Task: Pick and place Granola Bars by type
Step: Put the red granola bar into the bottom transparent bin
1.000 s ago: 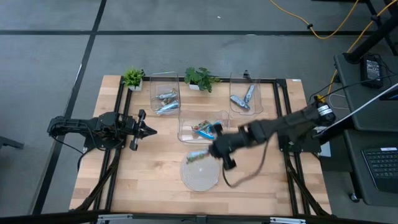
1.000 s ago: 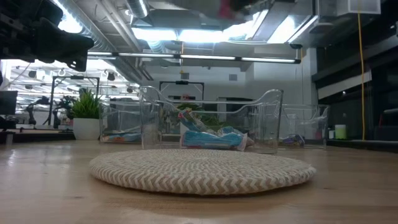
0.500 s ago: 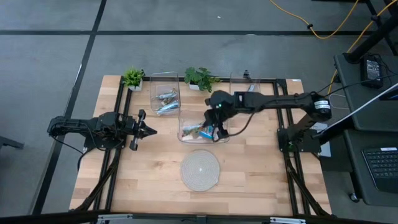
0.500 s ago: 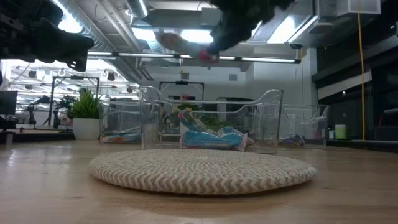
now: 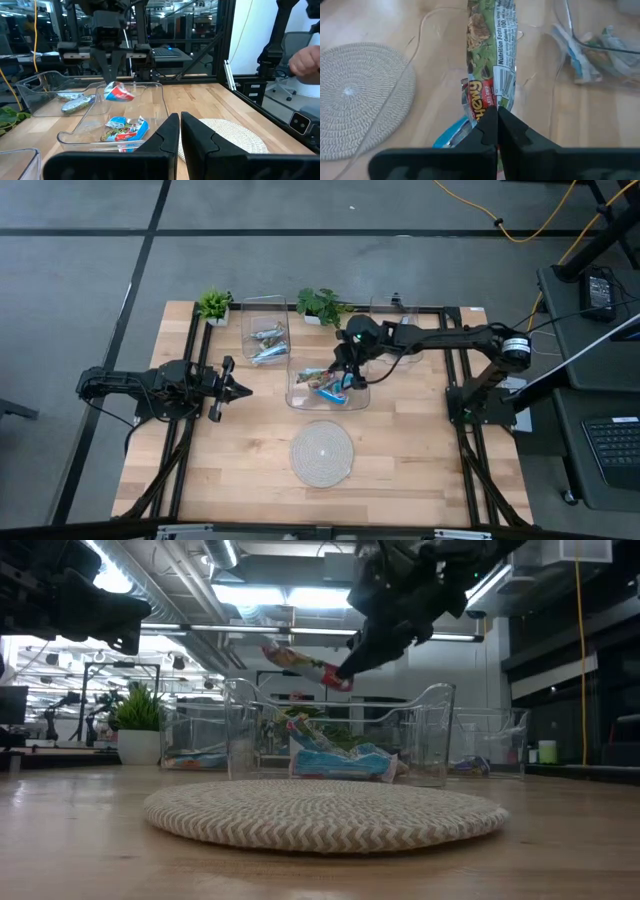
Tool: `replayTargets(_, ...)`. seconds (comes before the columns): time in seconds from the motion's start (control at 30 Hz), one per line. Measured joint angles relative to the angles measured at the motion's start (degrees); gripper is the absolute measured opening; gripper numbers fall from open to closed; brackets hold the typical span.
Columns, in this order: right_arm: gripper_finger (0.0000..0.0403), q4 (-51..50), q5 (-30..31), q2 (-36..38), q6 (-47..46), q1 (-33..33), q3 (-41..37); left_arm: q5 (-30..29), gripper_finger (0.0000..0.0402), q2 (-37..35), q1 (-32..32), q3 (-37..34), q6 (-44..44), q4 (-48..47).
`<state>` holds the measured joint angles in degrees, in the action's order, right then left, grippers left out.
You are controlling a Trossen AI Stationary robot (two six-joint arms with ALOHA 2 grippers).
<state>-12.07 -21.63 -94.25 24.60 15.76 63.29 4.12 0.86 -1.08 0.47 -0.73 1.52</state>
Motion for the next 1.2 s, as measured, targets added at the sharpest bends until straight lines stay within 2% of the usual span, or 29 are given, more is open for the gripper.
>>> replayTargets(0.13, 0.0005, 0.8, -2.8, -1.12, 0.32, 0.98, -1.13, 0.02, 0.0008, -0.02, 0.02, 0.02, 0.0, 0.0)
replayTargets(0.33, 0.0005, 2.78, -3.74, -2.63, 1.64, 1.01, -1.01, 0.0, 0.0012, -0.01, 0.02, 0.0, -0.01, 0.0)
replayTargets(0.5, 0.0005, 2.87, -4.0, -3.2, 4.3, 1.01, -0.99, 0.01, 0.0011, -0.01, 0.01, 0.0, 0.0, 0.0)
replayTargets(1.2, 0.0005, 5.06, -4.59, -4.16, 4.39, 2.08, -0.97, 0.0, 0.0009, 0.0, 0.02, 0.0, 0.0, 0.0)
